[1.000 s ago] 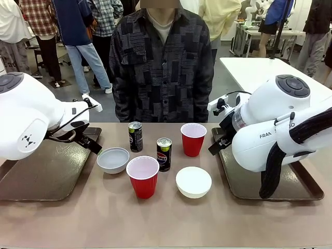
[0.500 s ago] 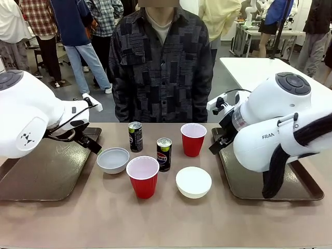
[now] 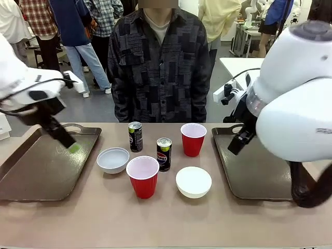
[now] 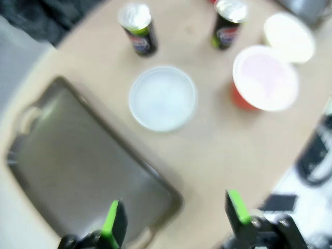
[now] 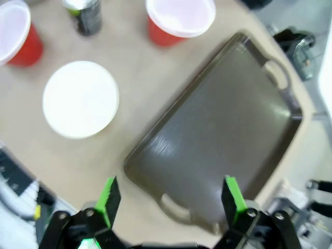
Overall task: Prepare tableware on both trays.
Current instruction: Pick up a Picnic Bowl from the table and place it on a Handle tray.
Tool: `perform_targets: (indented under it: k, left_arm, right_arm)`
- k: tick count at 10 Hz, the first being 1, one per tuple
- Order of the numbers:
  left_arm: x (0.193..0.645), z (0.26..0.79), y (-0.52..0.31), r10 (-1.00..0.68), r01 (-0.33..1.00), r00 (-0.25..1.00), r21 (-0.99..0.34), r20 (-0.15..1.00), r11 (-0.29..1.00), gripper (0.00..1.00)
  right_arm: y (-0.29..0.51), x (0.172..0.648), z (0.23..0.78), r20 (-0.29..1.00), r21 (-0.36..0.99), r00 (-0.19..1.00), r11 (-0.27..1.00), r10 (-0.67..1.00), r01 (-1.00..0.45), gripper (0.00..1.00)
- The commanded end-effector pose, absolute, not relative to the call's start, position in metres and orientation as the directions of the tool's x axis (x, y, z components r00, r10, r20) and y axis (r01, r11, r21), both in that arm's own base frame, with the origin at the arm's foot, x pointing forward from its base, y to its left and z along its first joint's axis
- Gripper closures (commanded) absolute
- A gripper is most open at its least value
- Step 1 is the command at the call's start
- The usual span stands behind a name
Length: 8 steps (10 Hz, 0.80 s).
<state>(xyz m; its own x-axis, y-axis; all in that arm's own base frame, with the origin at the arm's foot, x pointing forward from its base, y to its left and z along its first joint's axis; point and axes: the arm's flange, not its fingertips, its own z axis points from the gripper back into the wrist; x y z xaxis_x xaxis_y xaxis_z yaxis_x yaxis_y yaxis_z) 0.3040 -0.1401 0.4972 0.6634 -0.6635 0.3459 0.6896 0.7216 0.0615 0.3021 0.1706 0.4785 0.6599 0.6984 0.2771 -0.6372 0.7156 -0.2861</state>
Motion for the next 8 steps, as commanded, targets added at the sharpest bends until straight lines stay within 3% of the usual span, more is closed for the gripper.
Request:
perform_targets:
  k: [1, 2, 3, 4, 6, 7, 8]
  left_arm:
    - [0.249, 0.478, -0.119, -0.697, 0.721, 0.658, 0.029, 0.286, 0.692, 0.00]
    - [0.237, 0.477, -0.126, -0.707, 0.721, 0.663, 0.044, 0.247, 0.692, 0.00]
    - [0.238, 0.472, -0.129, -0.689, 0.681, 0.694, 0.120, 0.208, 0.722, 0.00]
    - [0.269, 0.510, -0.132, -0.695, 0.713, 0.670, 0.036, 0.262, 0.701, 0.00]
    - [0.269, 0.510, -0.132, -0.695, 0.713, 0.670, 0.036, 0.262, 0.701, 0.00]
    - [0.261, 0.511, -0.135, -0.698, 0.707, 0.677, 0.055, 0.234, 0.705, 0.00]
    - [0.273, 0.514, -0.118, -0.649, 0.699, 0.696, -0.087, 0.307, 0.709, 0.00]
  right_arm:
    - [0.148, 0.221, 0.463, 0.248, -0.239, 0.675, 0.719, 0.695, -0.652, 0.00]
    - [0.146, 0.207, 0.462, 0.242, -0.241, 0.689, 0.730, 0.683, -0.640, 0.00]
    - [0.143, 0.208, 0.461, 0.266, -0.329, 0.698, 0.743, 0.665, -0.583, 0.00]
    - [0.172, 0.256, 0.502, 0.228, -0.258, 0.670, 0.708, 0.706, -0.658, 0.00]
    - [0.170, 0.239, 0.514, 0.239, -0.279, 0.678, 0.718, 0.695, -0.637, 0.00]
    - [0.152, 0.276, 0.492, 0.292, -0.076, 0.718, 0.764, 0.632, -0.641, 0.00]
    - [0.120, 0.284, 0.489, 0.331, 0.143, 0.766, 0.774, 0.550, -0.617, 0.00]
